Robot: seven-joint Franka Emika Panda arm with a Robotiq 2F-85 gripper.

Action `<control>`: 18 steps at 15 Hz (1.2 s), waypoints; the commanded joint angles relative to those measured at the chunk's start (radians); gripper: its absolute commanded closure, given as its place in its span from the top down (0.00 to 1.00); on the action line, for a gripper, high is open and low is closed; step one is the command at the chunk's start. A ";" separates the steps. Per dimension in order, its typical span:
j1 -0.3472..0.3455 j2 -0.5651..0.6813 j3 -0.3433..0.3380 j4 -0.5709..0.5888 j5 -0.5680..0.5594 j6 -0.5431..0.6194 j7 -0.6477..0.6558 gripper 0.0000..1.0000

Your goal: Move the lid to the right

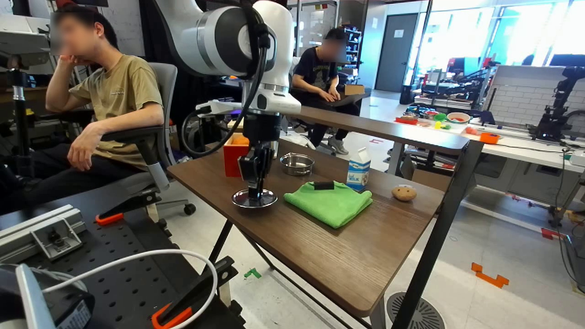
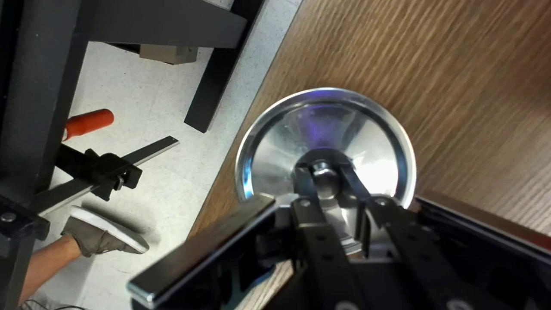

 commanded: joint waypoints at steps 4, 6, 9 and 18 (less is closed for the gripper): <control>0.037 0.053 -0.032 0.026 -0.014 0.045 0.119 0.05; 0.040 0.054 -0.034 0.026 -0.017 0.049 0.134 0.20; 0.041 0.054 -0.035 0.030 -0.021 0.045 0.147 0.42; 0.049 -0.021 -0.030 0.020 -0.054 -0.047 0.103 1.00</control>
